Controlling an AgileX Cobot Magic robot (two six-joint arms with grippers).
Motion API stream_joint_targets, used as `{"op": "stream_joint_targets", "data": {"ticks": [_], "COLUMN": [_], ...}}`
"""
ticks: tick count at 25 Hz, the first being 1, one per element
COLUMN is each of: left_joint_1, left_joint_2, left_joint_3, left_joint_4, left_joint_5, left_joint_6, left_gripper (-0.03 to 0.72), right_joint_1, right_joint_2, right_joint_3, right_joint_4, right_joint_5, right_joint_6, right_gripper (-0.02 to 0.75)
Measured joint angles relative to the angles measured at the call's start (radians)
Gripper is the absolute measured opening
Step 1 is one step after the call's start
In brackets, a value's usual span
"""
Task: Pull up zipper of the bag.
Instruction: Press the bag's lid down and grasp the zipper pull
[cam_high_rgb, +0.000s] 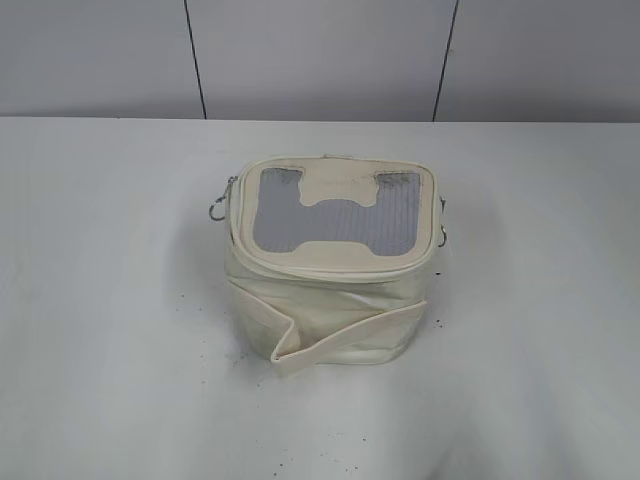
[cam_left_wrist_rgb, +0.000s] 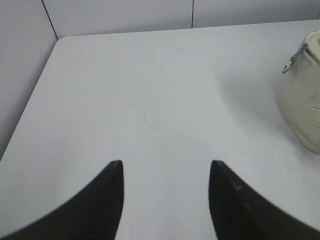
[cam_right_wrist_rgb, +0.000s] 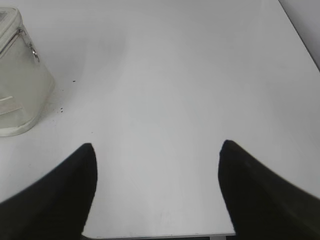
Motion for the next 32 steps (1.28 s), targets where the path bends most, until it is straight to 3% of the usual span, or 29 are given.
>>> {"op": "stream_joint_targets", "data": {"ticks": [32], "left_joint_1": [0.0], "left_joint_2": [0.0], "left_joint_3": [0.0], "left_joint_4": [0.0], "left_joint_5": [0.0], "left_joint_6": [0.0], "left_gripper": [0.417], "right_joint_1": [0.0], "right_joint_2": [0.0], "right_joint_3": [0.0], "right_joint_4": [0.0], "right_joint_5": [0.0], "right_joint_6": [0.0], "right_gripper": [0.587]}}
